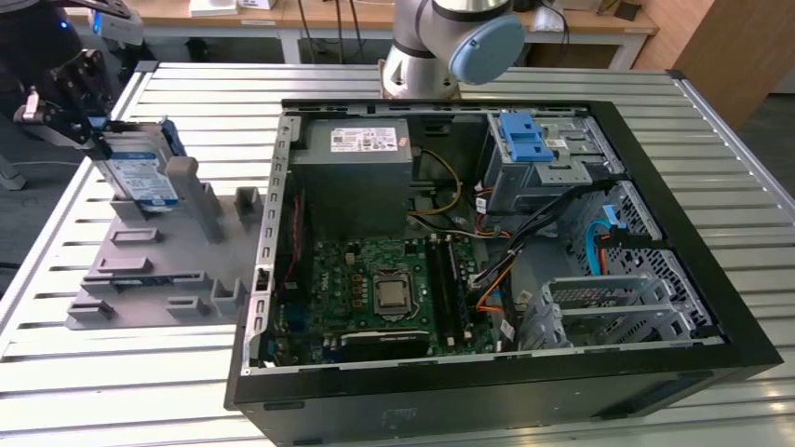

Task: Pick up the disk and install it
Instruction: 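Pick up the disk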

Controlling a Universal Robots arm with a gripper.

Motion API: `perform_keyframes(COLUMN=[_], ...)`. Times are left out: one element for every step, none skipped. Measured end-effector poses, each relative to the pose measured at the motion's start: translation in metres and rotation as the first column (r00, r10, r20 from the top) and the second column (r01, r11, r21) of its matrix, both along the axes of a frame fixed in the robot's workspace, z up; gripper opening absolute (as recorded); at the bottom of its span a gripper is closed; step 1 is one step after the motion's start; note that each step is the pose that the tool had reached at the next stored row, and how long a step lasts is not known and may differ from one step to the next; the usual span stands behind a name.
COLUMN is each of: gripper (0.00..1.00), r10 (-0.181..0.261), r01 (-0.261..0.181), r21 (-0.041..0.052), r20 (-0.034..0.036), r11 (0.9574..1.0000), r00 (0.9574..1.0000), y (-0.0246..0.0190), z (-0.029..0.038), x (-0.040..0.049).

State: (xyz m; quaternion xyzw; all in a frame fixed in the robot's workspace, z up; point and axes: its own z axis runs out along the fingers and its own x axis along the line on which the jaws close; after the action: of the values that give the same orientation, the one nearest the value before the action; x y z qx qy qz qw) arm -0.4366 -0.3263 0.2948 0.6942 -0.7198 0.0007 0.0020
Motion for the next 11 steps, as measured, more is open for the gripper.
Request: perform_keyframes(gripper=[0.36, 0.36, 0.36, 0.36, 0.36, 0.36, 0.36, 0.36, 0.36, 0.36, 0.36], r10=[0.000, 0.000, 0.000, 0.000, 0.000, 0.000, 0.000, 0.000, 0.000, 0.000, 0.000], r01=[0.000, 0.000, 0.000, 0.000, 0.000, 0.000, 0.000, 0.000, 0.000, 0.000, 0.000], r21=[0.0000, 0.0000, 0.0000, 0.0000, 0.0000, 0.0000, 0.0000, 0.0000, 0.0000, 0.0000, 0.0000], r20=[0.0001, 0.0001, 0.0001, 0.0001, -0.0001, 0.0000, 0.0000, 0.0000, 0.0001, 0.0000, 0.0000], r11=[1.0000, 1.0000, 1.0000, 1.0000, 1.0000, 1.0000, 1.0000, 1.0000, 1.0000, 1.0000, 1.0000], r00=[1.0000, 1.0000, 1.0000, 1.0000, 1.0000, 1.0000, 1.0000, 1.0000, 1.0000, 1.0000, 1.0000], y=[0.0000, 0.0000, 0.0000, 0.0000, 0.0000, 0.0000, 0.0000, 0.0000, 0.0001, 0.0001, 0.0001], z=[0.0009, 0.0018, 0.0030, 0.0040, 0.0048, 0.0054, 0.0060, 0.0066, 0.0071, 0.0077, 0.0083], x=[0.0000, 0.0000, 0.0000, 0.0000, 0.0000, 0.0000, 0.0000, 0.0000, 0.0000, 0.0000, 0.0000])
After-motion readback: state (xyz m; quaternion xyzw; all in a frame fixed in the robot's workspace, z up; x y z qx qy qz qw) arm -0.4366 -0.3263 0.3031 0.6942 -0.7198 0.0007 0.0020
